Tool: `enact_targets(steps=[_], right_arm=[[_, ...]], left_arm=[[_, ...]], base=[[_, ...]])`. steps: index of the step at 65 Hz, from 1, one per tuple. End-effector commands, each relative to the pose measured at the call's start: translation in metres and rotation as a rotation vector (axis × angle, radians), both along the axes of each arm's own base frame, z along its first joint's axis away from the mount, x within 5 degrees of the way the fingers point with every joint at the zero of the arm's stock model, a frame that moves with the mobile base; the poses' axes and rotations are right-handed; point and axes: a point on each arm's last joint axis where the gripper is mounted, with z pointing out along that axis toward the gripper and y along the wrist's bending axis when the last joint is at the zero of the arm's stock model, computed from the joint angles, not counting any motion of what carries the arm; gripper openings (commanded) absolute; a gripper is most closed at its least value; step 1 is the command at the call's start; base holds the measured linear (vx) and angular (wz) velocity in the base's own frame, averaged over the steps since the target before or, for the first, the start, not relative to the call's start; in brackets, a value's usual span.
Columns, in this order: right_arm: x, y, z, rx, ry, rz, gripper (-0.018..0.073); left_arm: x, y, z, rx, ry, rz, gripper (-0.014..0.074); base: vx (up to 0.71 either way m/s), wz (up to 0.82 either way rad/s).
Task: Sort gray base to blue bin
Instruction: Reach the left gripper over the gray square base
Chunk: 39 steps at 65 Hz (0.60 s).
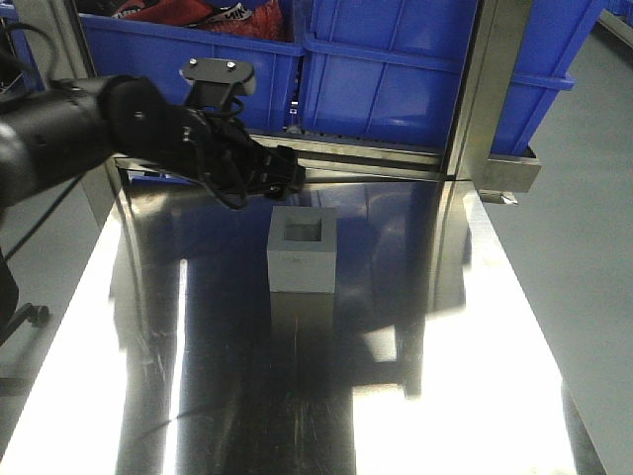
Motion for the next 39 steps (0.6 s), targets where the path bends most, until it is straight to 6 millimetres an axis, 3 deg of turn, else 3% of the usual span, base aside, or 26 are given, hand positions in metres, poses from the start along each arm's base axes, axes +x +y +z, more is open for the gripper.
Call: enact_targets(steps=[1,16,39], right_arm=[[-0.001,0.000,0.007,-0.013,-0.081,-0.003,-0.0004],[-0.001,0.000,0.007,-0.013,-0.081,-0.003,-0.0004],[-0.001,0.000,0.007,-0.013,-0.081,-0.003,-0.0004]], left_arm=[[0.011,-0.008,0.023,-0.065,-0.060,0.026,0.0609],[0.033,-0.018,-0.004,-0.072,0.032,0.059,0.0609],[0.045,-0.019,-0.038,-0.046,0.084,0.074,0.0609]], base=[[0.00,0.00],[0.00,0.00],[0.00,0.00]])
